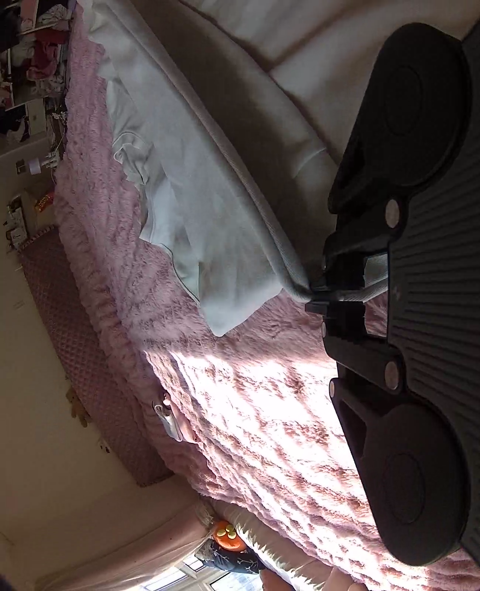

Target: Fold small clothes

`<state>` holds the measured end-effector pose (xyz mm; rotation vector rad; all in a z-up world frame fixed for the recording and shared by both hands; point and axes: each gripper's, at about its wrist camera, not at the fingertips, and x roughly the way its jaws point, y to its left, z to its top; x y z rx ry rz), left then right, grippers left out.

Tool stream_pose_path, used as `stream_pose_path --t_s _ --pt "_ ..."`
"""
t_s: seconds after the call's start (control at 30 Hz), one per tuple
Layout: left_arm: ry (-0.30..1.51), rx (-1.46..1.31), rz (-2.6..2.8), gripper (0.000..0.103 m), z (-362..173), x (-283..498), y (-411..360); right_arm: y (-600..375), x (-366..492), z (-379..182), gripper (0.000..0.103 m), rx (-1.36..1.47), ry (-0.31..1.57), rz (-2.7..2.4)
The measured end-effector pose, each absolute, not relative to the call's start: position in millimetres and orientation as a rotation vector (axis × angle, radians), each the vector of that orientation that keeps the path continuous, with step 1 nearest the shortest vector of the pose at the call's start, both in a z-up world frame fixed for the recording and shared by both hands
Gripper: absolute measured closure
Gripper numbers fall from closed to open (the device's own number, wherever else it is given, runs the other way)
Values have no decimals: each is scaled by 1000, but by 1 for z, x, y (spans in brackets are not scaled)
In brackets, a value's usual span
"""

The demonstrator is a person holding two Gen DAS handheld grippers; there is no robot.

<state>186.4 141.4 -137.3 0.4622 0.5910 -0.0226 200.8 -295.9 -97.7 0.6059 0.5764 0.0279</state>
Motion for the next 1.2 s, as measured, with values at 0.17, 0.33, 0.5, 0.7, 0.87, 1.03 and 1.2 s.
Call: stream_pose_path --t_s 0.17,0.33,0.5,0.7,0.87,1.03,1.2 --pt "665 437 4 99 -156 194 136 -305 197 -133 102 597 722 -10" --pt "671 397 37 99 -151 188 140 -314 186 -158 96 632 771 -42" --pt "621 284 86 100 -127 172 144 -321 173 -133 86 593 661 -81" --pt "504 136 -14 96 -93 180 132 -311 197 -110 73 513 559 51" --pt "538 51 -41 95 -108 212 124 -285 219 -120 72 492 600 155" --pt "608 -22 28 95 -130 225 134 -270 230 -145 74 429 735 63" --pt "658 -68 42 95 -147 225 143 -280 228 -159 85 447 751 30"
